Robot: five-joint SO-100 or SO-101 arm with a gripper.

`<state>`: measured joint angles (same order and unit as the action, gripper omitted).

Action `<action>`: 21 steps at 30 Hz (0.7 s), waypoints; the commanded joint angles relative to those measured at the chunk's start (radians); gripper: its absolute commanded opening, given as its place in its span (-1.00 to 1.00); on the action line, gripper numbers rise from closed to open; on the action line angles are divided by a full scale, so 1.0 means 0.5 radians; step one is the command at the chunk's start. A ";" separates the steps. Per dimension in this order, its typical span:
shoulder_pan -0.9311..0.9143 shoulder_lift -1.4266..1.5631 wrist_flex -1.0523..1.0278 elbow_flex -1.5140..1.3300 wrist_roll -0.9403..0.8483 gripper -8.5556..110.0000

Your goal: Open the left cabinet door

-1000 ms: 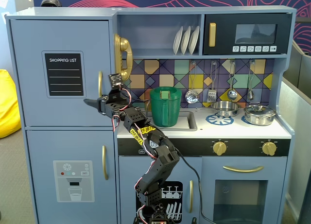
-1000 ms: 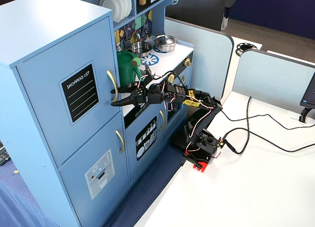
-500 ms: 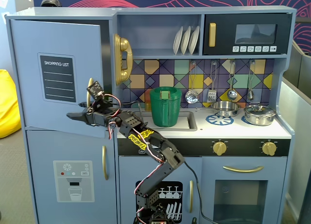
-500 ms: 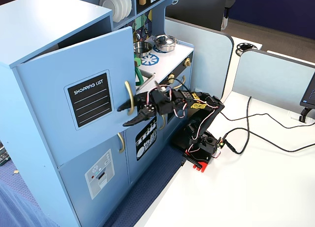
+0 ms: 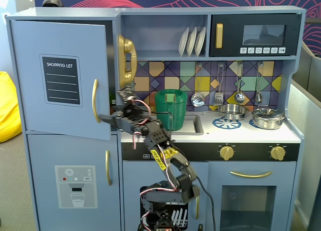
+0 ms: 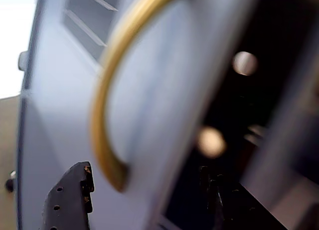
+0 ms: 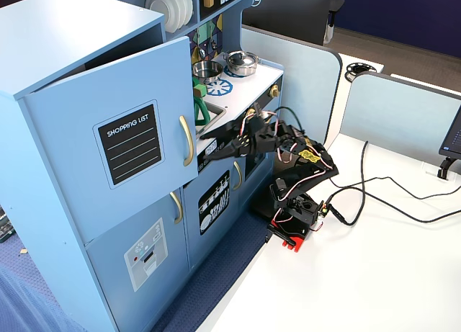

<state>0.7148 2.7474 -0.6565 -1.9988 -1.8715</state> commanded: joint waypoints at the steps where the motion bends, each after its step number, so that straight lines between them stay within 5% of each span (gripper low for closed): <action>1: -0.282 0.089 -0.077 0.012 0.138 -0.52; 10: -0.626 -0.417 0.123 0.230 0.138 -0.51; 21: -0.009 -0.577 0.239 0.362 -0.141 -0.56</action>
<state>0.5890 2.4467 -0.5706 -1.8837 -1.9037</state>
